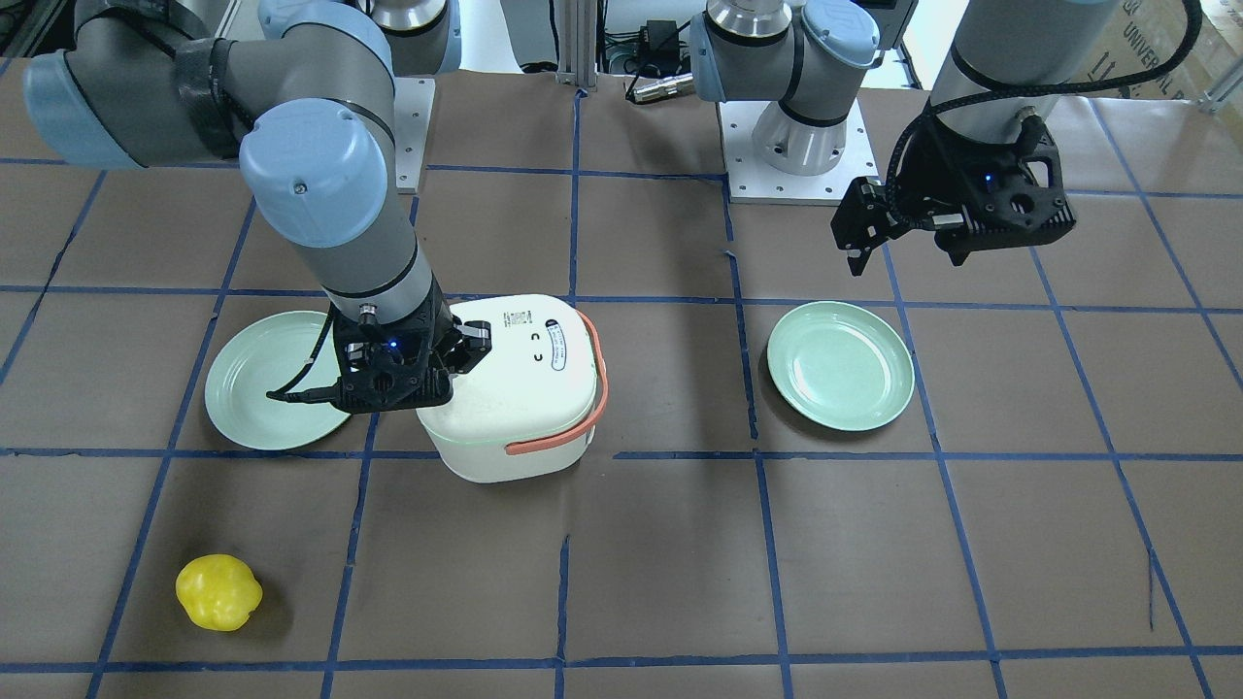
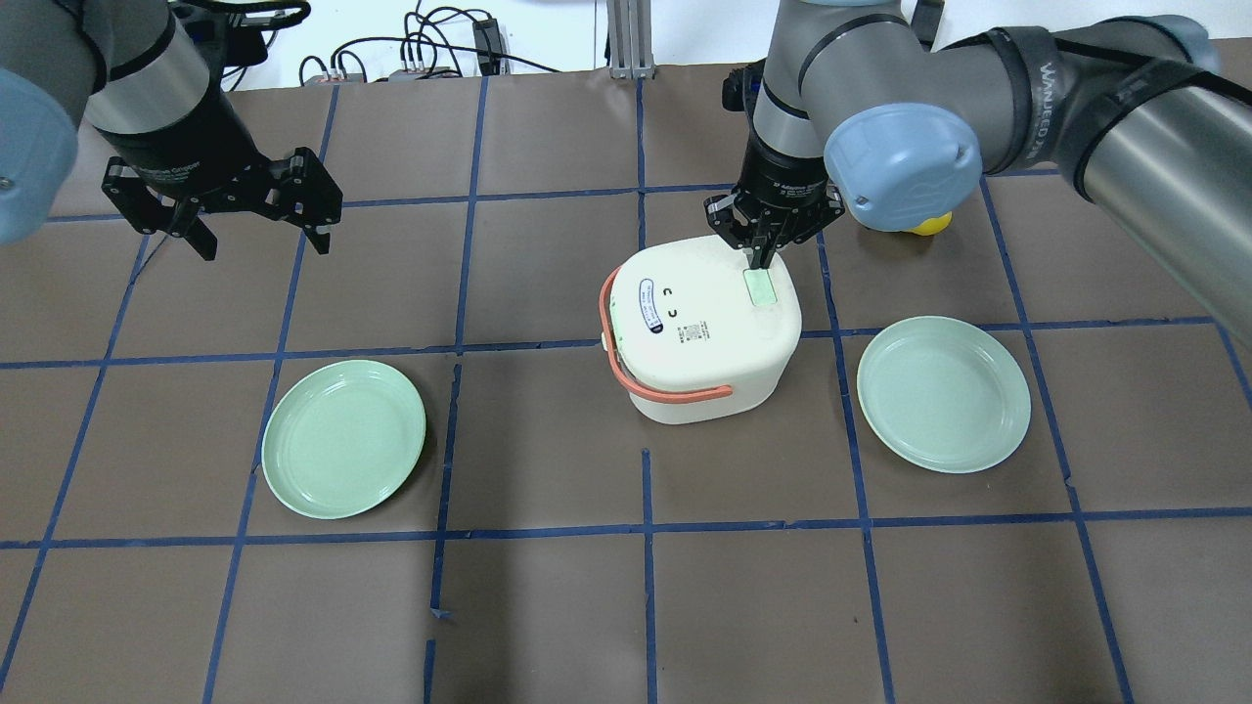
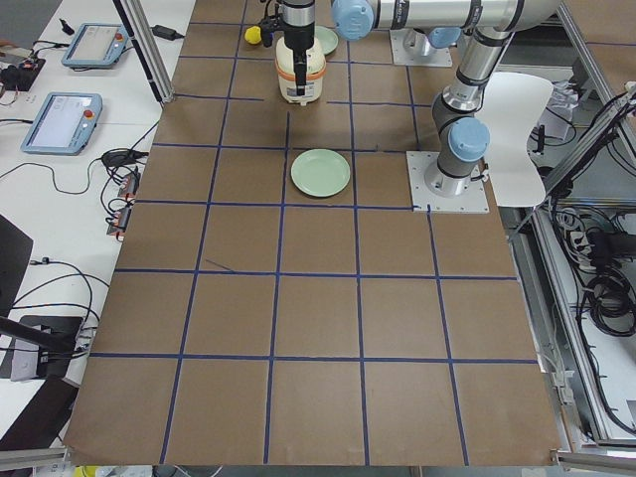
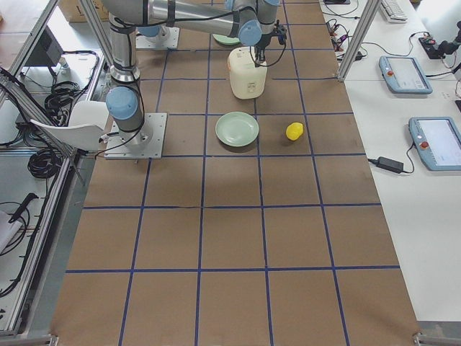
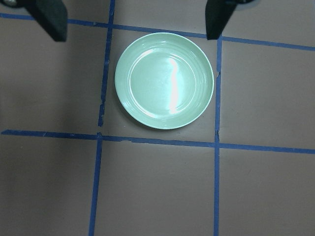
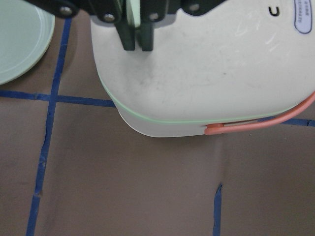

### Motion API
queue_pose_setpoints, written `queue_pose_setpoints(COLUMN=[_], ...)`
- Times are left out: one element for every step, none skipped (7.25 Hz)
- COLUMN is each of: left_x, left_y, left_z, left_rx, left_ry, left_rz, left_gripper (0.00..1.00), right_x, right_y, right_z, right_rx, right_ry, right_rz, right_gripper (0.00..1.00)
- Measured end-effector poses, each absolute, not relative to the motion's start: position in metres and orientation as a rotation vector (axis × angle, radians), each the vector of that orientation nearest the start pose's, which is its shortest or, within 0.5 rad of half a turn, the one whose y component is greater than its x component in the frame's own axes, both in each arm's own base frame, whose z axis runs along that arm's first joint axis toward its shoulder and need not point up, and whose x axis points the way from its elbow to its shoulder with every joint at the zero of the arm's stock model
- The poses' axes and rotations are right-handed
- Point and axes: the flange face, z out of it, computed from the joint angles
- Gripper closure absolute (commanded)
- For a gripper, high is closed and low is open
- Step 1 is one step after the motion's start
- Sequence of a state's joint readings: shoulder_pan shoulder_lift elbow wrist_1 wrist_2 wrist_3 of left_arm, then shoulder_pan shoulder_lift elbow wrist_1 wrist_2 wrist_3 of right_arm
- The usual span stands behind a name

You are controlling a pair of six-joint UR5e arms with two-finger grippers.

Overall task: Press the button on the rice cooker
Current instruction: 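Press down on the green button with the right gripper fingertips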

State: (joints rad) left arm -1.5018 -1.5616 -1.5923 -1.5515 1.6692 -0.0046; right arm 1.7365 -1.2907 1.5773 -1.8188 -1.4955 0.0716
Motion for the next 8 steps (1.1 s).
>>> queue_pose_setpoints(left_x=[-0.090, -0.089, -0.089, -0.089, -0.089, -0.089, -0.089, -0.089], left_y=[-0.496, -0.496, -0.496, -0.496, -0.496, -0.496, -0.496, -0.496], left_z=[0.484, 0.484, 0.484, 0.484, 0.484, 0.484, 0.484, 0.484], left_rx=[-0.113, -0.113, -0.113, -0.112, -0.113, -0.113, -0.112, -0.113], left_ry=[3.041, 3.040, 3.040, 3.040, 3.040, 3.040, 3.040, 3.040], left_rz=[-0.006, -0.006, -0.007, -0.007, -0.007, -0.007, -0.007, -0.007], left_gripper=[0.00, 0.00, 0.00, 0.00, 0.00, 0.00, 0.00, 0.00], right_x=[0.236, 0.236, 0.235, 0.235, 0.235, 0.235, 0.235, 0.235], right_y=[-0.558, -0.557, -0.555, -0.553, -0.552, -0.551, -0.550, -0.549], right_z=[0.358, 0.363, 0.369, 0.372, 0.373, 0.370, 0.368, 0.367], right_rx=[-0.125, -0.111, -0.105, -0.102, -0.101, -0.098, -0.093, -0.089], right_ry=[3.073, 3.078, 3.080, 3.081, 3.080, 3.077, 3.075, 3.074], right_rz=[0.071, 0.064, 0.052, 0.051, 0.054, 0.063, 0.070, 0.073], right_gripper=[0.81, 0.80, 0.80, 0.80, 0.81, 0.81, 0.80, 0.81])
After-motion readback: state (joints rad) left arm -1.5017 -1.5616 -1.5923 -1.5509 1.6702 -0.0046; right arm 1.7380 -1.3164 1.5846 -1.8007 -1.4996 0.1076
